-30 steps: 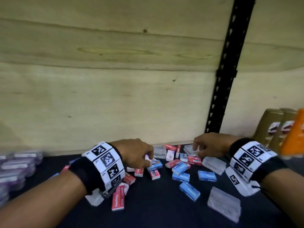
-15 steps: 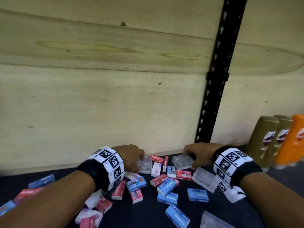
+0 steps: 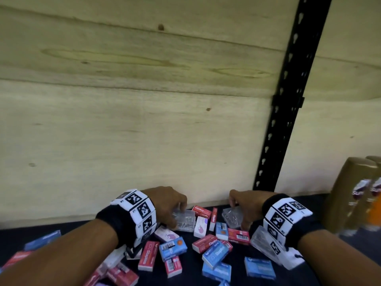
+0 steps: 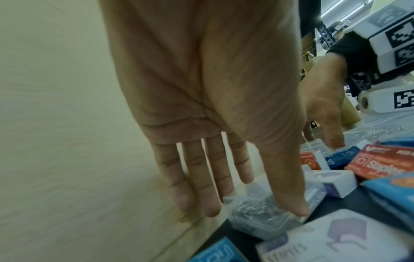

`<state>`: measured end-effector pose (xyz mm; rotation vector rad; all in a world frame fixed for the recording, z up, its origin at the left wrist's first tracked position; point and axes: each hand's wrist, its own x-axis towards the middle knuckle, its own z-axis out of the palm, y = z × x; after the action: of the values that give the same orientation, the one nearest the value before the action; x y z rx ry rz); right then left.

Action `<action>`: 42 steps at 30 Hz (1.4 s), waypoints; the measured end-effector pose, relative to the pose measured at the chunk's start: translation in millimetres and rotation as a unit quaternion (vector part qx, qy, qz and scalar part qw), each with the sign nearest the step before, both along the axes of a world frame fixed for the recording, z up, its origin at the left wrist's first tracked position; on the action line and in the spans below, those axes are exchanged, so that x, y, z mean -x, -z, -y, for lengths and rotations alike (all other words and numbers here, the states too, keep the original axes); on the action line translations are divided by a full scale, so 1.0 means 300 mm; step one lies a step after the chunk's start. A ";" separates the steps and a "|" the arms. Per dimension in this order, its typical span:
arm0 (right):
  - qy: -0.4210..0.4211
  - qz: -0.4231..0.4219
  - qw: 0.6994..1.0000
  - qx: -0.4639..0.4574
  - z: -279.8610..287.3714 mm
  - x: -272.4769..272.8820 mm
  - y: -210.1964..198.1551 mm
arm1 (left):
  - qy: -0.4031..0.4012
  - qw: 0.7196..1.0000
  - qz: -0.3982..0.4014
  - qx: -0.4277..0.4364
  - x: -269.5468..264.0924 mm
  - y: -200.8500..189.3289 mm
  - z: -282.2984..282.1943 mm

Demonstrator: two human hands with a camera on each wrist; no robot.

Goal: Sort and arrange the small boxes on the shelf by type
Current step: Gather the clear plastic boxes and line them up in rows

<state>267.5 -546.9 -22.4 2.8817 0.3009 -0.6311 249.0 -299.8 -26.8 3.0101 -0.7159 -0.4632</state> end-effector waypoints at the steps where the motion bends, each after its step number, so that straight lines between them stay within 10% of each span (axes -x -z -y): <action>1: 0.000 -0.002 1.000 0.000 0.000 -0.003 -0.001 | -0.001 1.000 -0.004 0.005 -0.004 -0.002 -0.003; 19: 0.105 -0.073 0.977 -0.168 0.017 -0.031 -0.059 | -0.049 0.992 -0.105 0.050 -0.029 -0.006 -0.037; 42: 0.069 0.011 0.997 -0.025 -0.004 0.014 -0.063 | -0.039 0.995 0.012 0.089 0.026 -0.038 -0.078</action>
<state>263.4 -545.8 -3.6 2.9758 0.1171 -0.6220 241.2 -276.5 -15.3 2.8683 -0.6024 -0.3419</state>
